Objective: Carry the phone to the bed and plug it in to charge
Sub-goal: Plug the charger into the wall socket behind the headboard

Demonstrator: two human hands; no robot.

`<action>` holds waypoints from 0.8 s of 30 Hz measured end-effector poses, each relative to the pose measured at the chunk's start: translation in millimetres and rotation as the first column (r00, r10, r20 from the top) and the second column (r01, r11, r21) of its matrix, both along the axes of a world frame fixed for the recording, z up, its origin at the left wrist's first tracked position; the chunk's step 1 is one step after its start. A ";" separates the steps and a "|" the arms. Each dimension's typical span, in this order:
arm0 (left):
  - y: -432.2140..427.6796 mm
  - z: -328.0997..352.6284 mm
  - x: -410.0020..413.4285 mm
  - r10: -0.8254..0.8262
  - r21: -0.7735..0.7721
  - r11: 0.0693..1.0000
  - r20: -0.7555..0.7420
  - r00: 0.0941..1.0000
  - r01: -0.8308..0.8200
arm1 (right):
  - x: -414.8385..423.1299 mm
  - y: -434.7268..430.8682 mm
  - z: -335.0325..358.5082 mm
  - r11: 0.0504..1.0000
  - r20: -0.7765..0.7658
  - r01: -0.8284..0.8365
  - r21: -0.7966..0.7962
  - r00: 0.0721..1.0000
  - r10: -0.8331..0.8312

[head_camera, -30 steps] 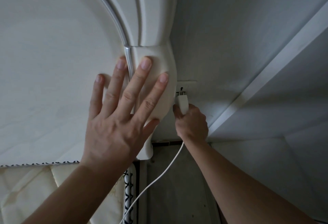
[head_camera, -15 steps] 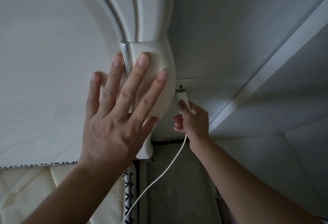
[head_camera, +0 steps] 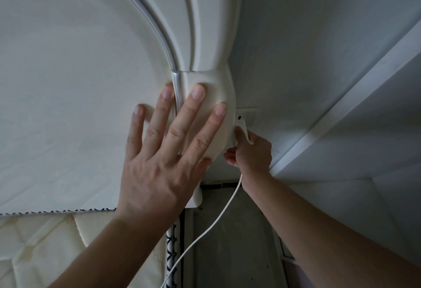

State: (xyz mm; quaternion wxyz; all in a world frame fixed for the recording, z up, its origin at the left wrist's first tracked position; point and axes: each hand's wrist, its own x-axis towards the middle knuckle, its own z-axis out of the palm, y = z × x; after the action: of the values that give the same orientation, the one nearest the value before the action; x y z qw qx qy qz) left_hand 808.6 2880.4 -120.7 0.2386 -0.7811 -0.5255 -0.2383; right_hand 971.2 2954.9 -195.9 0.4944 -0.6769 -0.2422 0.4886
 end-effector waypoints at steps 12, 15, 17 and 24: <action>-3.0 7.3 0.1 0.023 -0.073 0.997 -0.048 0.999 -0.026 | 11.2 10.2 4.2 0.968 -0.065 -0.169 -0.185 0.985 0.159; -9.6 14.0 1.1 -0.001 -0.137 0.991 -0.053 0.999 -0.006 | 19.0 12.7 11.6 0.917 0.059 -0.306 -0.258 0.942 0.331; -15.1 22.2 -0.3 -0.019 -0.181 0.983 -0.054 0.998 0.009 | 24.1 11.6 20.8 0.835 0.262 -0.435 -0.336 0.809 0.526; -48.8 83.1 -1.8 0.017 -0.321 0.947 0.049 0.999 -0.001 | 37.6 -36.4 106.3 0.778 0.774 -0.534 -0.332 0.317 0.548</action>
State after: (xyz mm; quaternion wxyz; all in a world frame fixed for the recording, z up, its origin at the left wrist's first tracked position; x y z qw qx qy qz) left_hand 806.9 2831.5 -37.7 0.0958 -0.8007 -0.5668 -0.1685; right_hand 1008.8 2918.5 -89.7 0.1169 -0.7067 -0.6559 0.2383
